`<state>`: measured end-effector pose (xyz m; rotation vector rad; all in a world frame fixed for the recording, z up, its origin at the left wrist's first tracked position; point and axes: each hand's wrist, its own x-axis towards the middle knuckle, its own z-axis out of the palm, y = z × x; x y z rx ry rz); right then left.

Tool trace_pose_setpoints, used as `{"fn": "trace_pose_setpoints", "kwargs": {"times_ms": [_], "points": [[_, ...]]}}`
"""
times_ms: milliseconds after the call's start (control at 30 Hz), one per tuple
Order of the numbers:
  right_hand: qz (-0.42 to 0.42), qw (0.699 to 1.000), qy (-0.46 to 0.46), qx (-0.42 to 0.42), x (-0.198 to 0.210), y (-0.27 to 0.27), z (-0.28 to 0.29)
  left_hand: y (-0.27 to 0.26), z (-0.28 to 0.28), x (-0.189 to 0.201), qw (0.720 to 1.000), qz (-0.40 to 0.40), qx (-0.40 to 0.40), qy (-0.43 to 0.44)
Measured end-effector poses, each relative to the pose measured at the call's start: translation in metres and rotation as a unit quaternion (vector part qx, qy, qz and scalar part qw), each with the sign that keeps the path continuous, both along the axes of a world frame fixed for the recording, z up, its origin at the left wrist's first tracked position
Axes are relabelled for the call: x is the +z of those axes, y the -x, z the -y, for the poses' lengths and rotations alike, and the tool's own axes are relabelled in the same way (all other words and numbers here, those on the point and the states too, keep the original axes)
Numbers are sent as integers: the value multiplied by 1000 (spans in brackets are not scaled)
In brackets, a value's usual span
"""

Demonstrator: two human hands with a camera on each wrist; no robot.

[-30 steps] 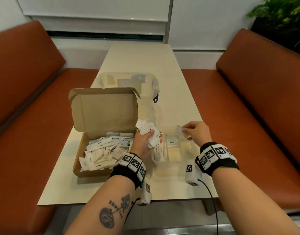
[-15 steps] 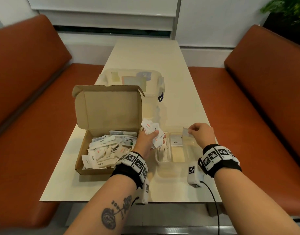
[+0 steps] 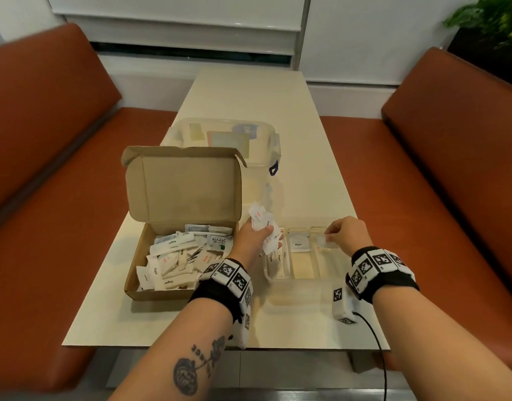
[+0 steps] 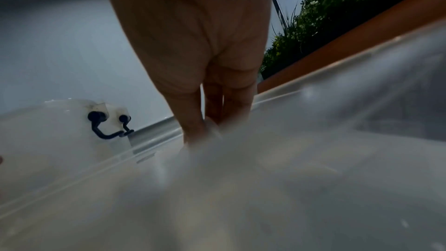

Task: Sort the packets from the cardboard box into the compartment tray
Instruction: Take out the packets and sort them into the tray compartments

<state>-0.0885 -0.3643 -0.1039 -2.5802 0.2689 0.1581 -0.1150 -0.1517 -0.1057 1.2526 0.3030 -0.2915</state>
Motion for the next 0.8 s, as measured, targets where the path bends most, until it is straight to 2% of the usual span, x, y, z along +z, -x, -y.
{"fn": "trace_pose_setpoints", "kwargs": {"times_ms": [200,300,567,800], "points": [[-3,1000,10,10,23,-5,-2,-3,2,-6,995,15,-2,-94],[-29,998,44,22,35,-13,-7,-5,1,-8,991,19,-12,-129],[-98,990,100,24,26,-15,-24,-7,-3,-7,966,51,-61,-245],[-106,982,152,32,23,-18,-26,-4,-2,-6,963,58,-59,-257]]}}
